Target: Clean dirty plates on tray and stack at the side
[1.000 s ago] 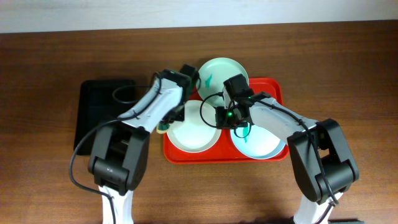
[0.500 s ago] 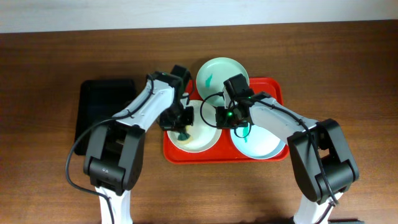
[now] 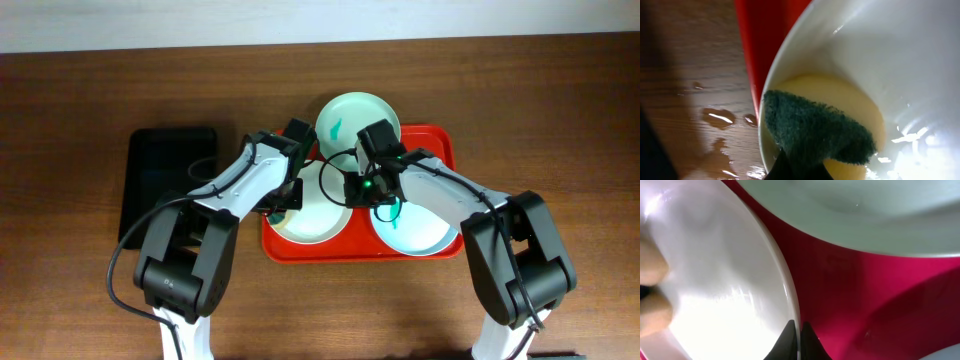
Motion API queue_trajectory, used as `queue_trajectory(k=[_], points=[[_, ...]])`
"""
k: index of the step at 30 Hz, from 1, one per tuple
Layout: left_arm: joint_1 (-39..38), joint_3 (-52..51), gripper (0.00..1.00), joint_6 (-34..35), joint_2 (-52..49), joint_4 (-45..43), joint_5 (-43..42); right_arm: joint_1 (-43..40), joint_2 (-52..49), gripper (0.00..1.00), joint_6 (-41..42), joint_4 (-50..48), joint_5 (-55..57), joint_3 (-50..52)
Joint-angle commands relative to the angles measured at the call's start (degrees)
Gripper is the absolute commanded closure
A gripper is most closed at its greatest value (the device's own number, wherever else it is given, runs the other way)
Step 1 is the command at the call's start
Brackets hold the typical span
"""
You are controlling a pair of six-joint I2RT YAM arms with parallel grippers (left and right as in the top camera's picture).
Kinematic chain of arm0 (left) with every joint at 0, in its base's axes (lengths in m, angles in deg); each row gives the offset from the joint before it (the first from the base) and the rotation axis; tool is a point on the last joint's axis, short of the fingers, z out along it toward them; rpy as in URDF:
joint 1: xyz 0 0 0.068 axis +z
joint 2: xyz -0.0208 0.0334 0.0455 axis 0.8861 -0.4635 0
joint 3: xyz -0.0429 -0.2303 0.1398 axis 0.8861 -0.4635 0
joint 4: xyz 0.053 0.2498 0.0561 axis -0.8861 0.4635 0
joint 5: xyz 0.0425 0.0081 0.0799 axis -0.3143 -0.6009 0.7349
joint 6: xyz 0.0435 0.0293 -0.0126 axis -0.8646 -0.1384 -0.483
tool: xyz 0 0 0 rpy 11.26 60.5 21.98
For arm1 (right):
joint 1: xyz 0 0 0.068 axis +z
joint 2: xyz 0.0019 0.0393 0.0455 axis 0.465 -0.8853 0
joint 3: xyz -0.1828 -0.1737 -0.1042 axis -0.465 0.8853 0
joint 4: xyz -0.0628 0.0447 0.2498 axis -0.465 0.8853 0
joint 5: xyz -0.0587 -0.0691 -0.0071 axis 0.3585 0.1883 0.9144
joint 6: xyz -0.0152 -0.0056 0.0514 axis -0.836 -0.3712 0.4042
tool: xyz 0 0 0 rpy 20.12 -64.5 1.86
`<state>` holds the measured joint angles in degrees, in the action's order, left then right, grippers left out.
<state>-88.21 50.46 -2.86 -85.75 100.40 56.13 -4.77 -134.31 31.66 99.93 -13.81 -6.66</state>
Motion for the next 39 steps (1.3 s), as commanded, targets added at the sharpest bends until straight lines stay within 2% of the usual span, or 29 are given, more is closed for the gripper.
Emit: queue_trajectory(k=[1, 11, 15, 20, 24, 29, 32, 39], points=[[1.38, 0.26, 1.0, 2.47, 0.37, 0.79, 13.77, -0.79, 0.92, 0.96, -0.39, 0.26, 2.56, 0.2], [3.98, 5.51, 1.0, 4.07, 10.43, 1.4, 12.17, -0.76, 0.94, 0.96, -0.39, 0.9, 1.66, 0.2], [10.12, 5.51, 1.0, 4.07, 16.74, 1.97, 6.51, -0.61, 1.27, 0.96, -2.56, 1.11, -5.31, -0.96], [21.4, 5.51, 1.0, 4.0, 20.15, 3.28, -4.98, 2.38, 3.32, 0.96, -4.68, 2.49, -4.07, -4.42], [28.09, 5.27, 1.0, 4.0, 20.0, 5.01, -7.39, 7.65, 7.08, 0.96, -4.74, 6.08, 9.18, -8.24], [32.33, 5.2, 1.0, 4.0, 20.02, 4.98, -8.63, 17.55, 12.09, 0.96, -8.46, 10.84, 35.54, -13.42], [32.74, 5.2, 1.0, 4.0, 20.0, 4.96, -9.01, 23.85, 13.6, 0.96, -8.79, 10.86, 55.15, -14.12], [32.74, 5.2, 1.0, 4.0, 20.0, 4.92, -9.01, 33.59, 13.62, 0.96, -21.14, 10.54, 86.07, -14.12]])
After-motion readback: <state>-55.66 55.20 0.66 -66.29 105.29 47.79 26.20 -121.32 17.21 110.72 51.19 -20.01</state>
